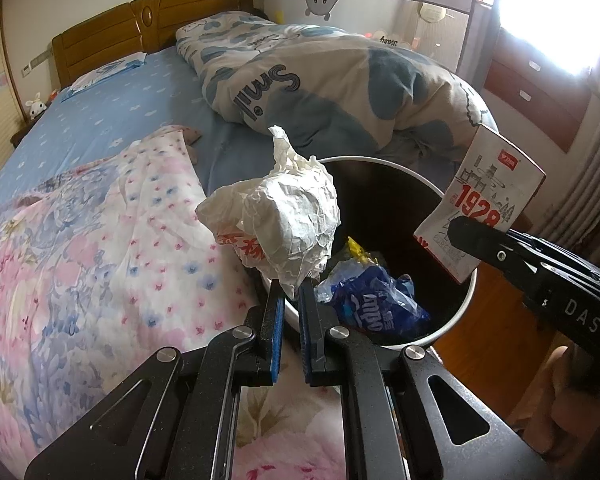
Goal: Collect trash
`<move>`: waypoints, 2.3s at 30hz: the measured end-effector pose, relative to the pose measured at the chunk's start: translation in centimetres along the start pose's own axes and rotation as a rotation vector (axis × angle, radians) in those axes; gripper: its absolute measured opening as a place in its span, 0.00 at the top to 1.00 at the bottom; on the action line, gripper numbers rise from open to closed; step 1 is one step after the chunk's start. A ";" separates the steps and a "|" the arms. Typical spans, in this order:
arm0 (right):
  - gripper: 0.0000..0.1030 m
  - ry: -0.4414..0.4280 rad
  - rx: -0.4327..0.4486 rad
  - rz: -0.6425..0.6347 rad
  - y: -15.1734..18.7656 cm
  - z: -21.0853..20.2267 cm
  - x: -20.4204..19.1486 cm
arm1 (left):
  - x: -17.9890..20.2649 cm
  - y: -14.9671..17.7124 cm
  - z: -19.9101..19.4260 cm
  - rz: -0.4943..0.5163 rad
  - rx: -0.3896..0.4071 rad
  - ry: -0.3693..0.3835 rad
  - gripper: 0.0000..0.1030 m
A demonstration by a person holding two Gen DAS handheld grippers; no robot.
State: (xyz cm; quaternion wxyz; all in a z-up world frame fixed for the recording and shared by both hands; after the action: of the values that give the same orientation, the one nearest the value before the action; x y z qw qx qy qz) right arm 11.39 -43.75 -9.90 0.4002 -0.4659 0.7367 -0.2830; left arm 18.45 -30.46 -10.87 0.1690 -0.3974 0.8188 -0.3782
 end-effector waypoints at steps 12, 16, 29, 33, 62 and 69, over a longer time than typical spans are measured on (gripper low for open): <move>0.70 0.006 -0.010 0.004 0.1 0.4 0.6 | 0.1 -0.1 0.5 0.003 -0.006 0.001 0.94; 0.70 0.008 -0.015 0.009 0.1 0.6 0.8 | 0.2 -0.2 1.2 -0.002 -0.017 0.008 0.94; 0.70 0.025 -0.012 0.012 -0.6 0.8 0.9 | 1.1 -0.9 1.6 0.016 -0.018 0.017 0.94; 0.70 0.026 -0.015 0.008 -0.6 0.9 0.8 | 1.2 -0.9 1.7 0.017 -0.022 0.018 0.94; 0.36 0.027 0.027 0.040 -0.2 -1.7 -0.4 | -2.6 2.4 -4.3 -0.109 0.046 -0.028 0.45; 0.19 -0.027 0.067 0.022 0.4 -4.1 -4.1 | -5.7 4.3 -9.5 -0.195 0.126 -0.096 0.35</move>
State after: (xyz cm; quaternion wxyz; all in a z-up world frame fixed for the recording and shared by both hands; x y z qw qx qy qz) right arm 8.73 -39.71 -6.77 0.4286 -0.4482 0.7263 -0.2966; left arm 14.25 -19.71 -8.04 0.1950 -0.4812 0.7419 -0.4243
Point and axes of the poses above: each gripper's, at about its wrist camera, not at the fingertips, and z roughly the way its jaws point, x to its right, y to its underside, the point moved 5 cm from there along z, roughly the way its jaws point, and after that the axes turned 9 degrees about x, right-handed, at the moved point
